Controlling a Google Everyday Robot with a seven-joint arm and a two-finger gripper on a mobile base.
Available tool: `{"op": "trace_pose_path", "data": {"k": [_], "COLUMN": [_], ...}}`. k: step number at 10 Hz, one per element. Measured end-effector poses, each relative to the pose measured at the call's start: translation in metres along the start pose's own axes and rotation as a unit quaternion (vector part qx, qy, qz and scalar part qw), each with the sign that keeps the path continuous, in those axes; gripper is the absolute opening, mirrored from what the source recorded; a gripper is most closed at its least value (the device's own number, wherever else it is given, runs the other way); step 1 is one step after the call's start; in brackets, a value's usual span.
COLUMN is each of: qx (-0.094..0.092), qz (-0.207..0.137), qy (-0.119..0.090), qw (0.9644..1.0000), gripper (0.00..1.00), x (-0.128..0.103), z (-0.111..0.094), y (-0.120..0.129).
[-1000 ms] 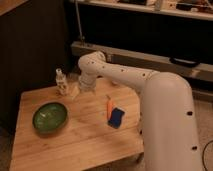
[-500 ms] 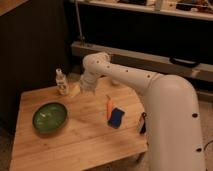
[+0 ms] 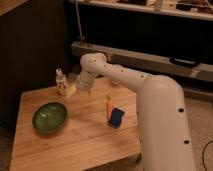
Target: Drag the ceramic bowl in a circle
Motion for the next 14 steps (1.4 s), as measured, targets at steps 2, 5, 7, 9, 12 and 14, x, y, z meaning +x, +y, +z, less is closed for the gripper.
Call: {"op": "trace_pose_path", "data": {"k": [2, 5, 7, 9, 12, 14], "qx": [-0.009, -0.025, -0.029, -0.019, 0.018, 0.031], "qz": [-0.007, -0.017, -0.027, -0.038, -0.061, -0.070], "qy": [-0.007, -0.018, -0.025, -0.027, -0.030, -0.028], "qw": [0.9999, 0.9994, 0.9989, 0.9987, 0.9976, 0.9967], "gripper": [0.80, 0.80, 0.80, 0.80, 0.80, 0.80], "x": [0.004, 0.002, -0.003, -0.004, -0.005, -0.006], "z": [0.010, 0.017, 0.021, 0.024, 0.025, 0.024], "y": [-0.018, -0.033, -0.044, -0.050, -0.056, -0.058]}}
